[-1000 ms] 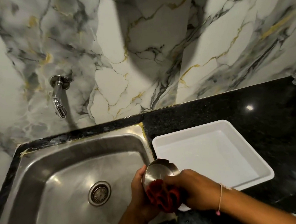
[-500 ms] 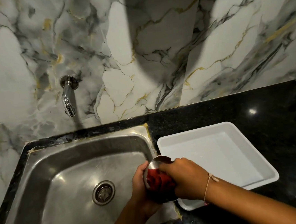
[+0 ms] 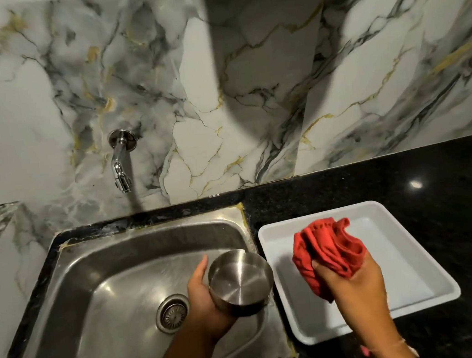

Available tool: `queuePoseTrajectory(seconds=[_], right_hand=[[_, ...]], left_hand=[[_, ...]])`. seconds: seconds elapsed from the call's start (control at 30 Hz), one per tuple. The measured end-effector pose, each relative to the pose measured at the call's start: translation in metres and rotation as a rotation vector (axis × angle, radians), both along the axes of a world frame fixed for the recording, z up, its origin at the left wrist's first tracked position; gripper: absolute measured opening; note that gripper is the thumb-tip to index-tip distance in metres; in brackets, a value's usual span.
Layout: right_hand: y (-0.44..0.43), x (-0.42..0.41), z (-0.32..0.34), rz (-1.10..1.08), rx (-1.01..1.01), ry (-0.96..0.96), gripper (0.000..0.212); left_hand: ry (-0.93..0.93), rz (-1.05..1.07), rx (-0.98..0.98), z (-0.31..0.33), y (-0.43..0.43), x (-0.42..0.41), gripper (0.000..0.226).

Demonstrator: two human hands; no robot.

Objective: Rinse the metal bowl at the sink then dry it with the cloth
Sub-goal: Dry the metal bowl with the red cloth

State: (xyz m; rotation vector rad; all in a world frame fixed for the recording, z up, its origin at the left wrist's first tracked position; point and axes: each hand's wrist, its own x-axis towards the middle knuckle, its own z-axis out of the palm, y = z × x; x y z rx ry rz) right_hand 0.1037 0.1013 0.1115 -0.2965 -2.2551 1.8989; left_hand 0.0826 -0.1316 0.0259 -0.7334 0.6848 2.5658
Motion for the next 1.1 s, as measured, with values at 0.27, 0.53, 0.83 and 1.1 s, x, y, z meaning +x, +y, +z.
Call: queuePoseTrajectory(seconds=[0.27,0.53,0.83,1.1], right_hand=[[-0.019,0.001,-0.027,0.017,0.151,-0.046,0.025],[-0.038,0.036,-0.036,-0.051,0.27,-0.036,0.019],[-0.032,0.016,-0.024,-0.079,0.22,-0.042,0.025],[-0.047,0.052,-0.045,-0.061,0.297,-0.058,0.029]], left_hand=[[0.02,0.13,-0.301,0.019,0.035,-0.009,0.031],[-0.002,0.255,-0.574,0.034,0.052,0.005,0.019],[-0.092,0.224,-0.615,0.035,0.047,0.003,0.033],[-0.133,0.254,-0.71,0.03,0.05,0.003,0.043]])
